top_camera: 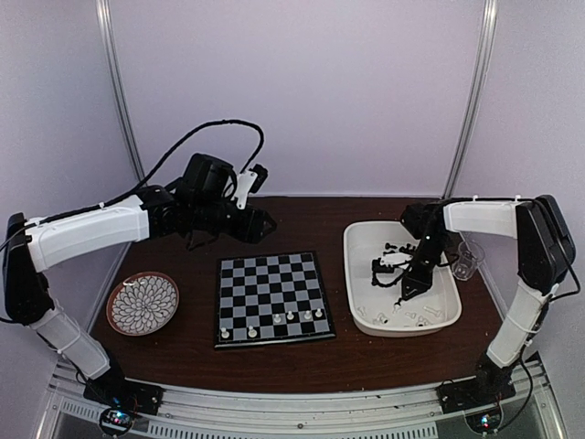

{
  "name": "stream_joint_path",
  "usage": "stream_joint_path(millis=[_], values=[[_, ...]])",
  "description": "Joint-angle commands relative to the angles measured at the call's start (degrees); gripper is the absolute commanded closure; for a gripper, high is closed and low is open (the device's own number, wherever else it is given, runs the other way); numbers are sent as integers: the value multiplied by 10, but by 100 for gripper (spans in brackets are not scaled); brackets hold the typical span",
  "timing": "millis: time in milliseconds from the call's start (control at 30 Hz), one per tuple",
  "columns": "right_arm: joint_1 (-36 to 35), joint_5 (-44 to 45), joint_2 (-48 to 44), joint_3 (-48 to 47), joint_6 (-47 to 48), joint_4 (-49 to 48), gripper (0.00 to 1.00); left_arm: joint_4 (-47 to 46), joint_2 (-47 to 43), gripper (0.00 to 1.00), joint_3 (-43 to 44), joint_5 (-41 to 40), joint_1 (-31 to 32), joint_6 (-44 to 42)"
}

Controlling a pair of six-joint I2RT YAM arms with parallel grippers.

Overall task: Set up the chess pieces on the board
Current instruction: Pick up the chess pile from the storage box.

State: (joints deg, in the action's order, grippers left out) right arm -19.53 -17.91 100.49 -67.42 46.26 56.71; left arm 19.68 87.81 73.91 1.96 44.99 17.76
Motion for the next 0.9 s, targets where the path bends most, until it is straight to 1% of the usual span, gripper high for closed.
stream_joint_path(millis=[0,133,267,367,533,667,867], values=[[-2,51,-9,-20,129,-14,74,1,-4,44,14,13,1,-11],[-2,38,6,-47,213,4,65,-2,-20,44,-2,6,1,-8],[-8,24,0,-29,316,-10,61,0,-32,44,-13,-2,1,-6],[-24,35,4,-26,370,1,60,4,-38,44,-16,-7,1,-6],[-45,56,22,-24,410,12,63,5,-44,44,-21,-11,1,-5],[-56,79,40,-24,428,20,65,9,-42,44,-20,-11,1,5],[-62,89,51,-16,445,22,66,12,-44,44,-19,-11,1,8]])
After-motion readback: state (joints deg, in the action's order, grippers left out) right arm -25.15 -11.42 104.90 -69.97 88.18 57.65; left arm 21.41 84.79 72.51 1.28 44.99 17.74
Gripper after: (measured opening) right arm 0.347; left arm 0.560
